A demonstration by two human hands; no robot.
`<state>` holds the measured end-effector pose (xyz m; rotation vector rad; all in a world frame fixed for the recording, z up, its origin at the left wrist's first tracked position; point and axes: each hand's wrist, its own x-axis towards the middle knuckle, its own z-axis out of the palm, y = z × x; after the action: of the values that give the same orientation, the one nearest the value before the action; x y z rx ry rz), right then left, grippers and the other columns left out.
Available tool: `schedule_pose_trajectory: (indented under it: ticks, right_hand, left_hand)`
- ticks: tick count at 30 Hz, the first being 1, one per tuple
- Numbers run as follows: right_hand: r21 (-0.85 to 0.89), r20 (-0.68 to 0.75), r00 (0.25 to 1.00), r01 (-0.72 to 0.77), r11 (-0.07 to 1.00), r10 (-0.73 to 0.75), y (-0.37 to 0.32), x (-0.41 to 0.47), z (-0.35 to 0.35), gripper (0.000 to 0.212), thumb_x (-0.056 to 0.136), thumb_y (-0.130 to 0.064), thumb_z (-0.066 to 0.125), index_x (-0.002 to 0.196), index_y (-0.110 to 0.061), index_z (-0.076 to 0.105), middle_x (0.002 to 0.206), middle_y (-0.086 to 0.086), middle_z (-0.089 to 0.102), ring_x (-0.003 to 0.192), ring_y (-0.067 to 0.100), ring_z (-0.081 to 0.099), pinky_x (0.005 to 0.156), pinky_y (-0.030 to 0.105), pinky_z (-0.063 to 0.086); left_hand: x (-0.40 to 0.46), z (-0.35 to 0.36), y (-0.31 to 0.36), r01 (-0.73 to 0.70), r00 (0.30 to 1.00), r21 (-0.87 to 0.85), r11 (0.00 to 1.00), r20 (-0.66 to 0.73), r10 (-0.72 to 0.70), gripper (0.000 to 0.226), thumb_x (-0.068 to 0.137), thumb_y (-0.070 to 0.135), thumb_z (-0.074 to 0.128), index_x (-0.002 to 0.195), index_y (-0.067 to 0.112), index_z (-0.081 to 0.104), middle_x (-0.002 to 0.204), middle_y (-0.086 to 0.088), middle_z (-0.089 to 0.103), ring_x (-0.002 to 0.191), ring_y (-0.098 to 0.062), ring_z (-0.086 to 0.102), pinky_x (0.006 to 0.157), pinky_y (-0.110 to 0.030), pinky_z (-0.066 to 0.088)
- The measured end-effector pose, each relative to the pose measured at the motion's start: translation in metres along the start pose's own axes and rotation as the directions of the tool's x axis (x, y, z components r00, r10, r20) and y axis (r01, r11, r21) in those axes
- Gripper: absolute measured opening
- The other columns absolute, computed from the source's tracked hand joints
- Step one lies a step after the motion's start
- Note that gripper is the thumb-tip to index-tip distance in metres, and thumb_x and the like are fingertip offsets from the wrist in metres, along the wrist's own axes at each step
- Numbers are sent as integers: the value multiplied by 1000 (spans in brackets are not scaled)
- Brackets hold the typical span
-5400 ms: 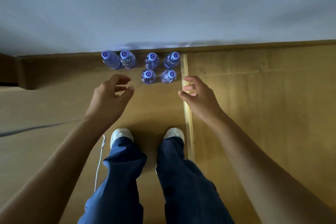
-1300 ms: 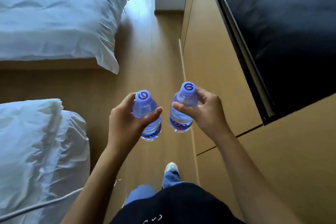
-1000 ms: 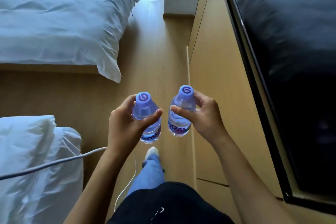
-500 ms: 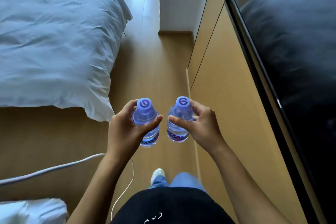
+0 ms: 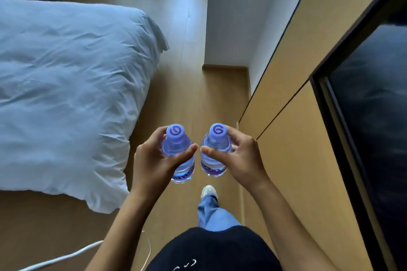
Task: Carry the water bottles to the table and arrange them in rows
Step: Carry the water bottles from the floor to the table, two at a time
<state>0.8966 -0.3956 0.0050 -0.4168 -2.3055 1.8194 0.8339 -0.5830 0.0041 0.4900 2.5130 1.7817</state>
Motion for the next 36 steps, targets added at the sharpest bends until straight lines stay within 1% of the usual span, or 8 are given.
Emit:
schedule_pose_trajectory:
  ticks: [4, 10, 15, 20, 27, 29, 33, 36]
  right_hand:
    - [-16, 30, 999, 22, 1000, -21, -14, 106, -14, 47, 69, -38, 86, 110, -20, 71, 96, -8, 76, 88, 10, 73, 84, 41, 60]
    - [-23, 34, 999, 35, 999, -34, -28, 257, -16, 53, 65, -47, 84, 109, -21, 71, 98, -7, 76, 90, 12, 73, 84, 44, 59]
    - [-40, 20, 999, 34, 999, -33, -25, 383, 7, 43, 69, -31, 89, 107, -19, 72, 96, -6, 76, 89, 13, 73, 83, 44, 59]
    - [-64, -34, 999, 21, 998, -24, -37, 509, 41, 40, 71, -26, 89, 107, -18, 71, 96, -6, 76, 87, 10, 72, 82, 39, 59]
    - [13, -35, 999, -17, 1000, 18, -57, 661, 75, 40, 73, -25, 87, 109, -17, 71, 96, -6, 75, 89, 12, 72, 82, 38, 60]
    - [9, -34, 999, -20, 1000, 21, -56, 703, 82, 41, 73, -26, 87, 110, -18, 70, 97, -6, 76, 89, 13, 72, 82, 38, 60]
    - [18, -22, 999, -39, 999, 40, -49, 801, 90, 43, 73, -26, 87, 112, -16, 71, 98, -4, 76, 89, 14, 73, 83, 41, 60]
    - [18, 10, 999, -31, 999, 31, -49, 886, 95, 41, 74, -27, 86, 111, -18, 71, 99, -7, 76, 90, 11, 73, 83, 36, 61]
  left_hand:
    - [101, 19, 1, -17, 1000, -13, 1000, -26, 17, 42, 68, 58, 81, 99, 35, 63, 88, 17, 73, 79, -4, 71, 70, -18, 54]
    - [250, 29, -10, -5, 999, -13, 1000, -49, 4, 43, 66, 54, 83, 98, 31, 65, 88, 13, 74, 78, -8, 71, 71, -24, 55]
    - [372, 25, -40, 11, 999, 0, 1000, -32, -11, 39, 66, 44, 85, 96, 27, 66, 86, 12, 73, 78, -5, 70, 72, -24, 55]
    - [500, 6, -68, 39, 999, 39, 998, 7, -39, 44, 63, 45, 84, 97, 24, 67, 85, 12, 73, 78, -8, 71, 75, -40, 58]
    - [660, -19, -93, 45, 999, 79, 996, 23, -47, 43, 63, 42, 84, 98, 24, 66, 86, 14, 73, 78, -5, 69, 74, -38, 59]
    - [703, -19, -104, 36, 999, 89, 995, 31, -39, 42, 63, 42, 86, 97, 27, 65, 85, 17, 72, 78, -4, 69, 73, -32, 58]
    - [800, -12, -124, 16, 999, 108, 994, 31, -20, 35, 64, 41, 84, 90, 35, 61, 83, 28, 68, 73, 5, 64, 65, -8, 46]
    - [880, -4, -137, 13, 999, 123, 992, 30, -17, 38, 65, 45, 80, 94, 31, 61, 81, 29, 67, 76, 7, 64, 66, -7, 46]
